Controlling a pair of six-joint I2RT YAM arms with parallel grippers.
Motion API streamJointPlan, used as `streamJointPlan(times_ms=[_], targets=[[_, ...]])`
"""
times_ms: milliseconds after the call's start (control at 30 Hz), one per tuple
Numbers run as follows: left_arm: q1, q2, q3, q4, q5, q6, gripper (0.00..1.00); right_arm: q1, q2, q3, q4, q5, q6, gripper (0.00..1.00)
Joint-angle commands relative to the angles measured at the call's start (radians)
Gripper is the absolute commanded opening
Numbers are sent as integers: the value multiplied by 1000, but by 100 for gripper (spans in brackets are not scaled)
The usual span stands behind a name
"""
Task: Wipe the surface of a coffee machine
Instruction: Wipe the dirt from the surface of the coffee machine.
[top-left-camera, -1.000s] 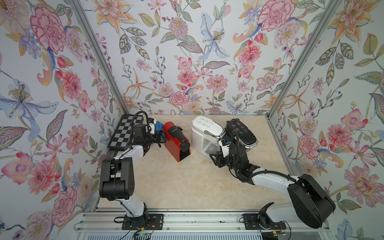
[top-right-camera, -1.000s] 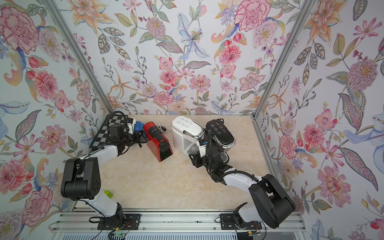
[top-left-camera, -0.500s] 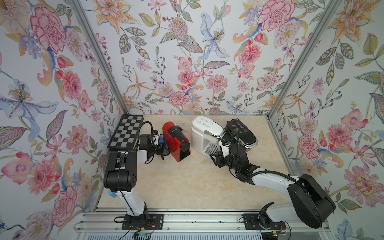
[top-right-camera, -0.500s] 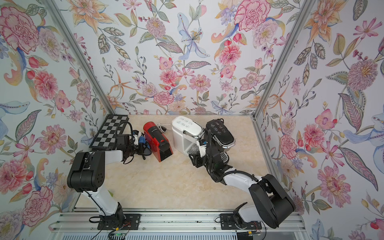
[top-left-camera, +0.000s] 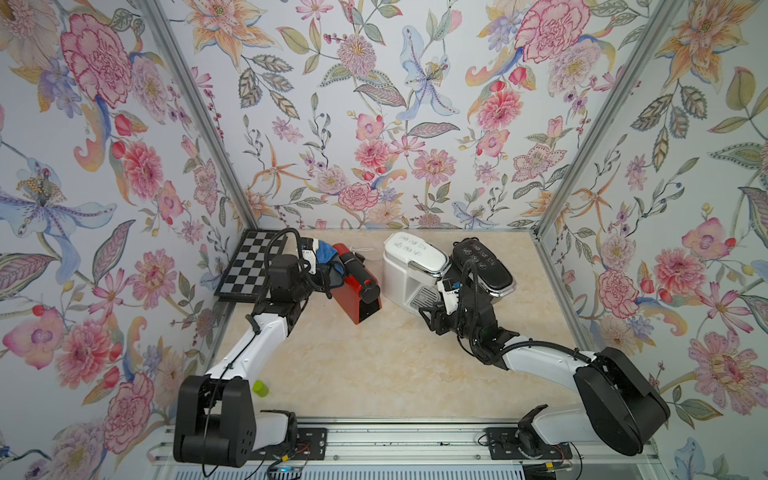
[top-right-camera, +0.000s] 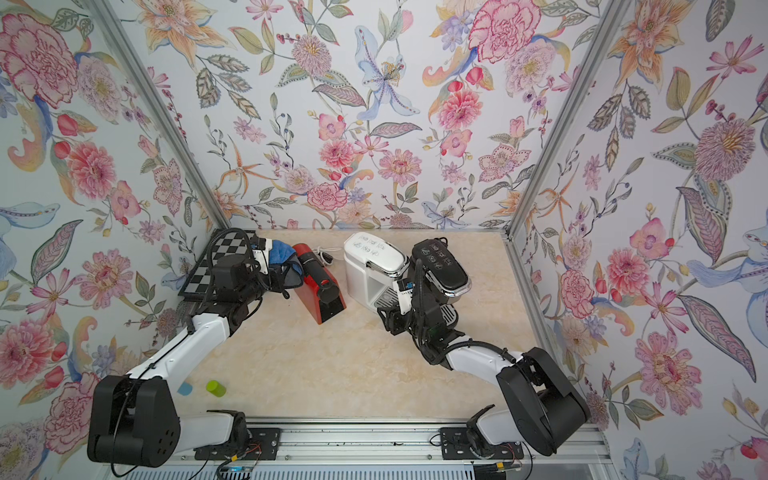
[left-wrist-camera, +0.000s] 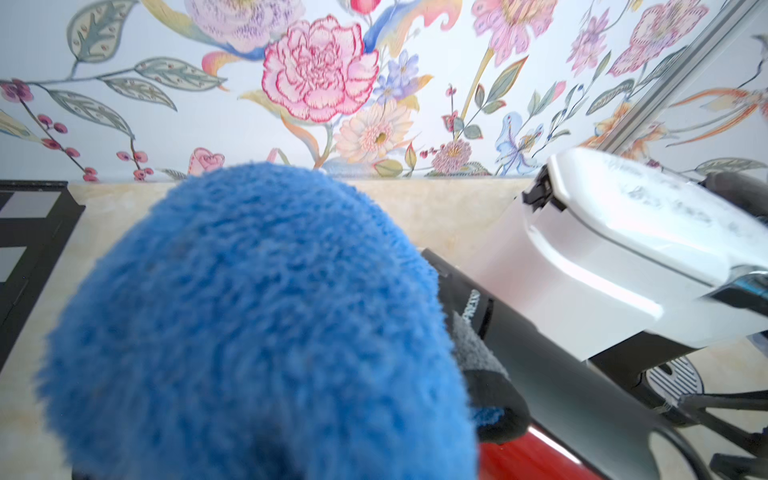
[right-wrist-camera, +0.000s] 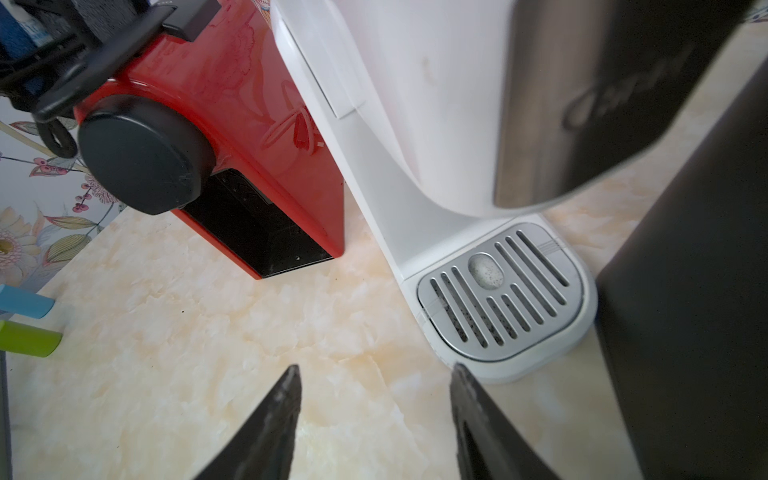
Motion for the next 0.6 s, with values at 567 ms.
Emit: streamJointPlan(times_ms=[567], targets=[[-126,232,-228,182,-87,-185,0,-3,31,3,16,8,10,59]])
